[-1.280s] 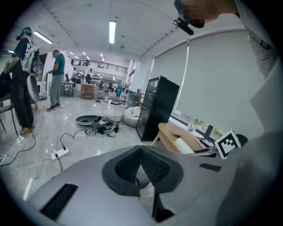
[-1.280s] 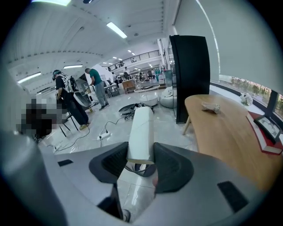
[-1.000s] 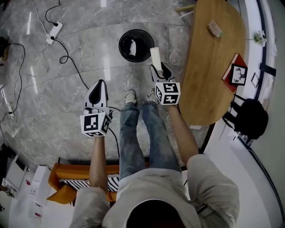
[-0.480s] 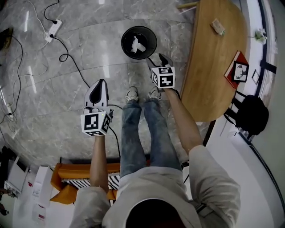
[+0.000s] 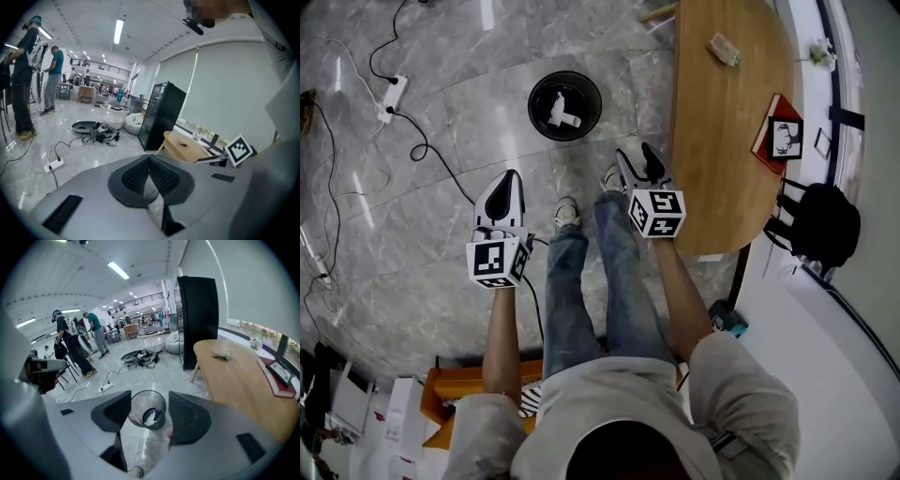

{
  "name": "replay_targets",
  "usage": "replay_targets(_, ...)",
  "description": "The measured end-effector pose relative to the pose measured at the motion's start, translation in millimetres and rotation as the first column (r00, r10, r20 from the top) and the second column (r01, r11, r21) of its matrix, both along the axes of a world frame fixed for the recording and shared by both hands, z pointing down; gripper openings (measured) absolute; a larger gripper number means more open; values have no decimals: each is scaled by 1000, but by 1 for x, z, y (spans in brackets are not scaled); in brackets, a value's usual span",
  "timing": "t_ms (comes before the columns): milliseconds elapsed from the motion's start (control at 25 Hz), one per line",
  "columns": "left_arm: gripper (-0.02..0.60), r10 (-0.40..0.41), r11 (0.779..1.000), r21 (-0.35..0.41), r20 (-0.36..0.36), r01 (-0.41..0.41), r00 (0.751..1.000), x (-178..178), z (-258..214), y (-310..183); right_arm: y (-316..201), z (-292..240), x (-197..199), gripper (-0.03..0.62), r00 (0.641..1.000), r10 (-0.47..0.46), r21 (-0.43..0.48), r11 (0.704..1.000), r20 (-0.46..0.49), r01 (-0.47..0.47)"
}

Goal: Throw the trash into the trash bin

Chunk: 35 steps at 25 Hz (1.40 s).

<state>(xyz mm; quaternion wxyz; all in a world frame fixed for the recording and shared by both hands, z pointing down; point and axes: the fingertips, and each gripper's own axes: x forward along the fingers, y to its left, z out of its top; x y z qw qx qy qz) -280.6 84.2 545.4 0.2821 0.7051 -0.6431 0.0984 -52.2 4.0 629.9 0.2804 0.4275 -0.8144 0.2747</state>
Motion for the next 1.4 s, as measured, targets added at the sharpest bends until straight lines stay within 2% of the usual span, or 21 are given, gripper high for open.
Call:
replay_targets(320, 18, 87, 996, -21, 20, -86, 996, 44, 6, -40, -12, -4, 72, 264, 993, 122, 6, 993, 1, -122)
replay_targets(560, 18, 133, 991, -24, 49, -132, 990, 77, -3, -99, -50, -5, 127, 264, 975, 221, 1, 975, -19, -222)
replay_targets(880, 18, 280, 960, -2, 50, -280, 959, 143, -20, -197, -101, -15, 197, 264, 933, 358, 23, 934, -44, -358)
replay_targets(1120, 18, 358, 934, -2, 48, -358, 933, 173, -24, -248, -128, -9, 215, 264, 910, 413, 2, 911, -35, -413)
replay_targets(1400, 18, 361, 932, -38, 42, -359, 932, 185, -10, -271, -179, 18, 218, 265, 928, 369, -13, 929, -49, -370)
